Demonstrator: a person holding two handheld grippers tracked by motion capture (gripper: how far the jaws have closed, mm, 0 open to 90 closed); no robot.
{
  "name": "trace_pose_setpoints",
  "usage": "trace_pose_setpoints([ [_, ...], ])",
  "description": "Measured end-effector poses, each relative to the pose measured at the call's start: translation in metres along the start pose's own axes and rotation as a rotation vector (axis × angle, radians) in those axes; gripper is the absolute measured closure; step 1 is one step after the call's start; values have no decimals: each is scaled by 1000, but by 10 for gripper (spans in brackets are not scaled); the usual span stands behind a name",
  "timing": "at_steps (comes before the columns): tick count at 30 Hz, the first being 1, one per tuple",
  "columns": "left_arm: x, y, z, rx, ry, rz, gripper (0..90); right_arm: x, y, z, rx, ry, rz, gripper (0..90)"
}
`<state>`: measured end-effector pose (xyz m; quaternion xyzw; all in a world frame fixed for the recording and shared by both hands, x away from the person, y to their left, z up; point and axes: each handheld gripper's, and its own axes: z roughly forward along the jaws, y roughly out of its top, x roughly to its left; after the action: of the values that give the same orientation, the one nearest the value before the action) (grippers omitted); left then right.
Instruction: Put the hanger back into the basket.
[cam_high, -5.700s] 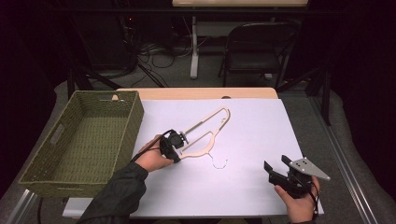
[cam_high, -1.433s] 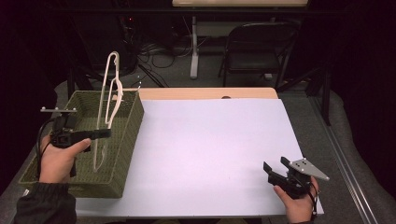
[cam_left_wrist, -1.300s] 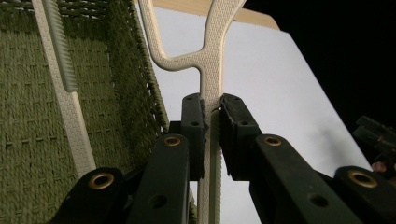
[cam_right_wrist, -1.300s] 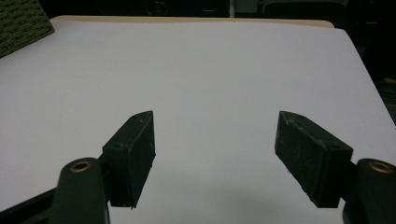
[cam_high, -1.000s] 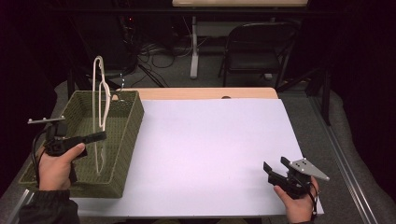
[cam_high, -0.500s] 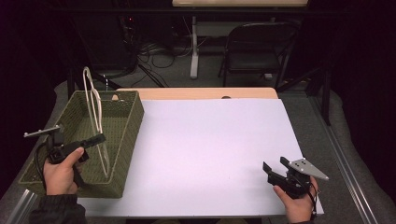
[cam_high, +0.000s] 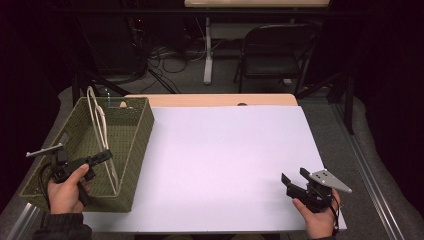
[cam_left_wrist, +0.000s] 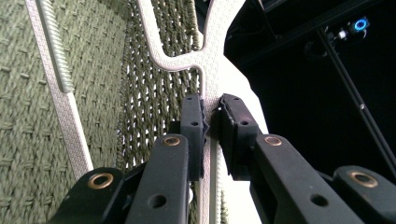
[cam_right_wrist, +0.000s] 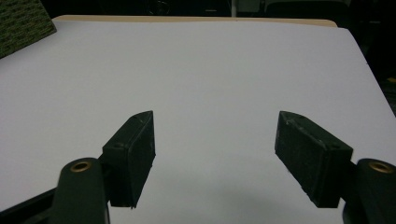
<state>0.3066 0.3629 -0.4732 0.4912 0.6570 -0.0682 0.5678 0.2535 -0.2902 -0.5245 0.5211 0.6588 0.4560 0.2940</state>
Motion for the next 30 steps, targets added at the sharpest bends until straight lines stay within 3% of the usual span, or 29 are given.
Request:
trace_pose_setpoints([
  [13, 7, -10, -6, -34, -8, -40, 801, 0, 0, 2, 4, 8, 6, 287],
  [21, 6, -11, -4, -6, 17, -45, 794, 1, 0, 2, -10, 7, 3, 287],
  [24, 4, -10, -7, -18, 56, -2, 773, 0, 1, 2, 2, 7, 4, 287],
  [27, 2, -9, -11, -54, 102, 22, 611, 0, 1, 1, -1, 5, 7, 287],
  [30, -1, -8, -15, -61, 166, 89, 569, 0, 1, 1, -2, 4, 6, 287],
])
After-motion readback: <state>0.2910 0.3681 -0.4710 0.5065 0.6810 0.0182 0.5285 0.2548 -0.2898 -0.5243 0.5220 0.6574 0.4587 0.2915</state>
